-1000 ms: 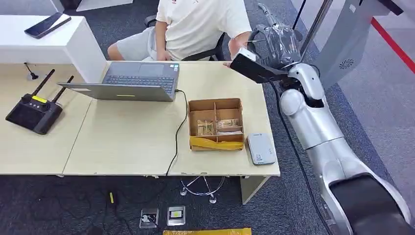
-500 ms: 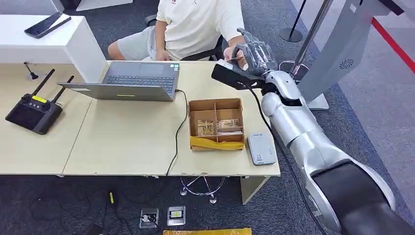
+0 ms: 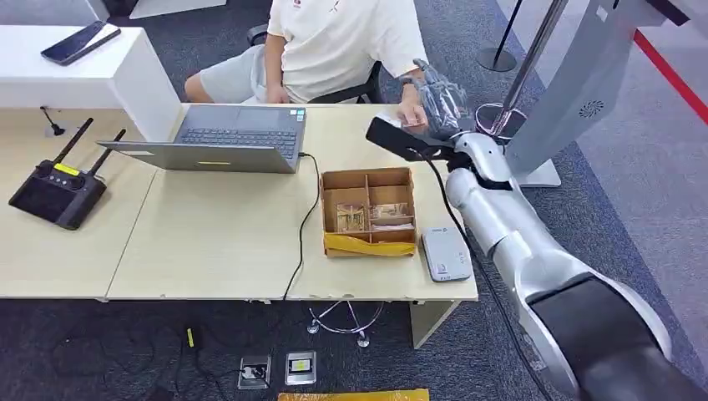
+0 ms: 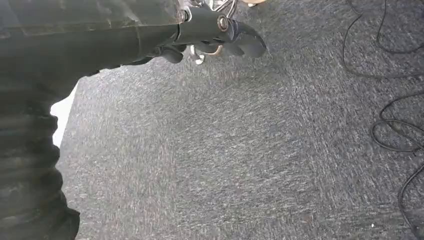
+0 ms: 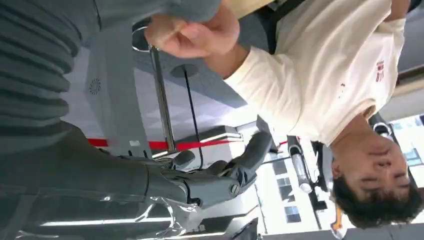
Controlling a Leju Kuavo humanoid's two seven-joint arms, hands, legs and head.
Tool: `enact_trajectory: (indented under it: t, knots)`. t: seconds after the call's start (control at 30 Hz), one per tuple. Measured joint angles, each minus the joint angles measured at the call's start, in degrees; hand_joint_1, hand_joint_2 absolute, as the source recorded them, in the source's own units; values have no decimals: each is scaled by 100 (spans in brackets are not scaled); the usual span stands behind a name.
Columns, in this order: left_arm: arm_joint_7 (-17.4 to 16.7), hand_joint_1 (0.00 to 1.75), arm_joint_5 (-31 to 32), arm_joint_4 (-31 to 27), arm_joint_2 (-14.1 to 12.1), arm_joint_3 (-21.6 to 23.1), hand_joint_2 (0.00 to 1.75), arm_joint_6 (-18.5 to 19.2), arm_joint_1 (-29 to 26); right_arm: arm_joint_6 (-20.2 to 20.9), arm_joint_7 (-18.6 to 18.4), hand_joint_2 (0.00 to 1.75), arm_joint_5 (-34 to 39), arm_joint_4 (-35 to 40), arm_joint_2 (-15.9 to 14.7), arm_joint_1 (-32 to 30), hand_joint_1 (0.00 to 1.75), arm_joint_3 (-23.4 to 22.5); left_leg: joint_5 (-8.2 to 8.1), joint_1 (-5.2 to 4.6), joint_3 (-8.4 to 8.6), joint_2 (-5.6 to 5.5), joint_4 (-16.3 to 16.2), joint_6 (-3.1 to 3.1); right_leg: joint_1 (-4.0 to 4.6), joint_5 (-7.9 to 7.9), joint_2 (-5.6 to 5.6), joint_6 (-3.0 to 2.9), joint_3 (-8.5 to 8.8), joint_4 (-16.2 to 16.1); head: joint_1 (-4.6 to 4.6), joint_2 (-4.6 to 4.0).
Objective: Pass the card to the sensor for recognition and then transmit it.
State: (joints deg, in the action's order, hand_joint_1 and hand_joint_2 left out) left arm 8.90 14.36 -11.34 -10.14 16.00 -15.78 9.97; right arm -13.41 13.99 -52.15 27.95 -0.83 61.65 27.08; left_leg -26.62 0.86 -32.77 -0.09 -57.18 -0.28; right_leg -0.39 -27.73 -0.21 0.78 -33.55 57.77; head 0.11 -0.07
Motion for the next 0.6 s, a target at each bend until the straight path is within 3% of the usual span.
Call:
enact_trajectory:
  t: [0.07, 0.2, 0.37, 0.43, 0.53, 0.6]
  knots:
    - [0, 0, -9, 0, 0, 0, 175, -11, -10, -242, 68, 175, 42, 0, -61, 2, 0, -7, 0, 0, 0, 0, -1, 0, 0, 0, 0, 0, -1, 0, 0, 0]
    - [28, 0, -79, 0, 0, 0, 175, -105, -62, -1125, 367, 175, 419, 172, -325, -34, 0, -91, 0, -1, 1, 0, -2, 0, -1, 0, 1, 0, -2, -2, -2, 0]
    - [63, 0, -282, 0, 15, -2, 175, -243, -205, -2171, 606, 175, 1205, 943, -879, -456, 0, -499, -2, -1, 4, 0, -4, 1, -1, 0, -4, 0, -1, -13, -2, 0]
    - [63, 0, -376, 0, 20, -2, 175, -282, -248, -2258, 677, 175, 1467, 1269, -1186, -730, 0, -815, -6, -1, 3, -1, -4, 5, -1, 0, -6, 1, 3, -19, 2, 0]
    - [37, 0, -490, 0, 31, -13, 175, -315, -294, -2276, 1124, 175, 1497, 1583, -1585, -1167, 0, -1490, -8, -2, 2, -6, -5, 8, -2, 1, -10, 1, 5, -22, -2, 0]
    - [31, 0, -498, 0, 31, -15, 175, -317, -298, -2276, 1201, 175, 1495, 1604, -1630, -1208, 0, -1590, -9, -2, 2, -5, -4, 8, -2, 1, -9, 2, 6, -22, 0, 0]
